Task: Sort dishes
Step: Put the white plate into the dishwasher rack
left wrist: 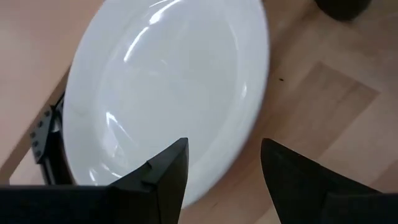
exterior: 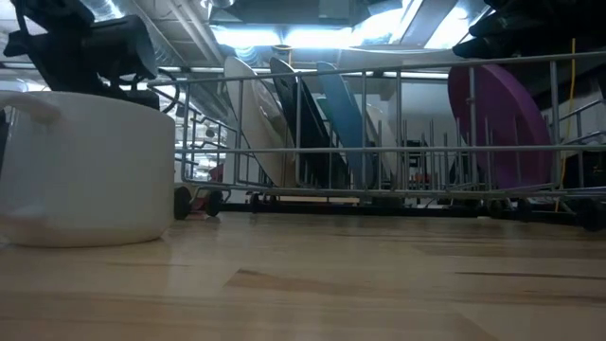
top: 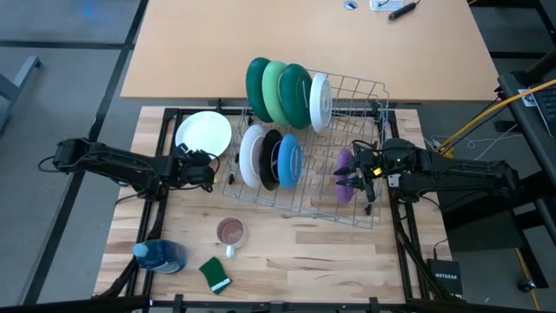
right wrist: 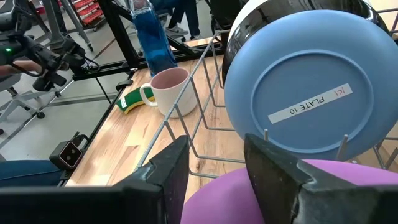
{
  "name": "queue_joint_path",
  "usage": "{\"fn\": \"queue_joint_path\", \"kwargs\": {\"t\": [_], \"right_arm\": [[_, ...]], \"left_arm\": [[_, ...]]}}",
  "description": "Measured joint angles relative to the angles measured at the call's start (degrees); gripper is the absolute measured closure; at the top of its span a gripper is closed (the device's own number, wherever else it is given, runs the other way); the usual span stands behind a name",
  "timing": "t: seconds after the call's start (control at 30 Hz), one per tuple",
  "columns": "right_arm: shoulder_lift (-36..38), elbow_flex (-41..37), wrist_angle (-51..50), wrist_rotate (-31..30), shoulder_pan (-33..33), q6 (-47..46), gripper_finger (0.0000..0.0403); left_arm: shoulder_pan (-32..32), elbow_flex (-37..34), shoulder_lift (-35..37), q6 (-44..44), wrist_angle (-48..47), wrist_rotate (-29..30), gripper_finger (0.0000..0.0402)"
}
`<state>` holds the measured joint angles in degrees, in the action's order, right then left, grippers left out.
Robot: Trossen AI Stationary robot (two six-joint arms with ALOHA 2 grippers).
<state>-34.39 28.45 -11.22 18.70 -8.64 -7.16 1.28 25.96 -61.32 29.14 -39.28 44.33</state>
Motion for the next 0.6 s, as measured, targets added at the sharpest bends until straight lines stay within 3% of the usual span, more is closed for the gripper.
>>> {"fn": "queue_joint_path", "kwargs": {"t": [0.6], "right_arm": [[0.02,0.0,0.0,0.01,0.01,0.0,0.0242]], "left_arm": [[0.01,-1.27,-0.02,0.31,2.31,2.23,0.0212]]}}
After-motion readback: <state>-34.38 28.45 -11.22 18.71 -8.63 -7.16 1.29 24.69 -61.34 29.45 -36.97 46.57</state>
